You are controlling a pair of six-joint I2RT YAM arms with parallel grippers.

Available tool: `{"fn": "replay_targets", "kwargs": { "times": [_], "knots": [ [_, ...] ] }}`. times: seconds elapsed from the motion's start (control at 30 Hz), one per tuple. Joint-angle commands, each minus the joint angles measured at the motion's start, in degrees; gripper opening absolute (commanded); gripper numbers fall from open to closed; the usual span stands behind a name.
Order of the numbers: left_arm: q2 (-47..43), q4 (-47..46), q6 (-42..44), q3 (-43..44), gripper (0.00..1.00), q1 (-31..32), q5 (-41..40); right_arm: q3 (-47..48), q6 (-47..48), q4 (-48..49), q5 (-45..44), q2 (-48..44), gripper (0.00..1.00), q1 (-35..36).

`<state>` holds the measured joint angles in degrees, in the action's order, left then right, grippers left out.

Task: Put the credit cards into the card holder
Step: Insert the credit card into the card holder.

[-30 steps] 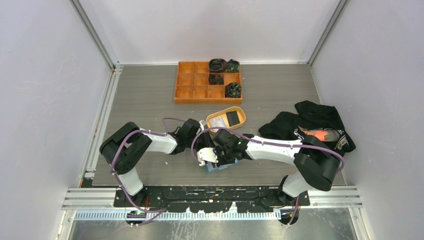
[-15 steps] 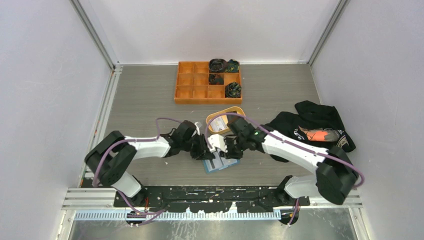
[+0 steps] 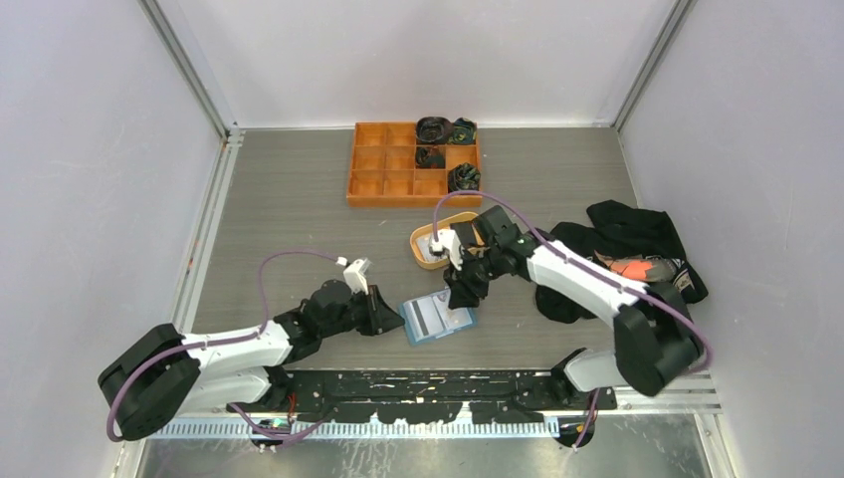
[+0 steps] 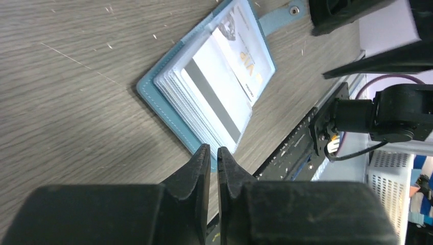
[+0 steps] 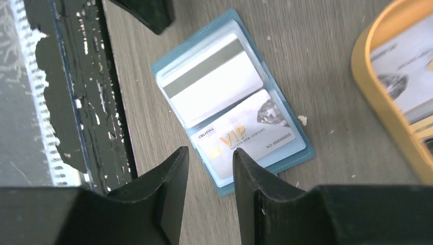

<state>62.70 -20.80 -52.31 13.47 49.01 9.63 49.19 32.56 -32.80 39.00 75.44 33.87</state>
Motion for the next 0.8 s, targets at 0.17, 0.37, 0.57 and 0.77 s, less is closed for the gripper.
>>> {"fn": "replay_targets", "kwargs": {
  "times": [0.17, 0.37, 0.57, 0.77],
  "knots": [
    [-0.69, -18.72, 2.75, -3.36, 0.10, 2.15, -4.45, 4.94, -21.14, 3.93, -2.71, 10.74, 0.43, -7.49],
    [3.37, -18.40, 4.72, -2.16, 0.11, 6.04, -9.99, 7.64, -25.05, 2.04, -0.75, 16.48, 0.44, -8.38],
    [6.18, -18.45, 3.19, -3.49, 0.12, 6.61, -14.28, 9.93, -26.32, 0.01, -1.09, 19.50, 0.44, -8.42],
    [5.76, -18.18, 2.23, -4.06, 0.14, 6.79, -15.10, 12.89, -25.23, -4.55, -2.04, 23.24, 0.43, -8.41]
  ]
}}
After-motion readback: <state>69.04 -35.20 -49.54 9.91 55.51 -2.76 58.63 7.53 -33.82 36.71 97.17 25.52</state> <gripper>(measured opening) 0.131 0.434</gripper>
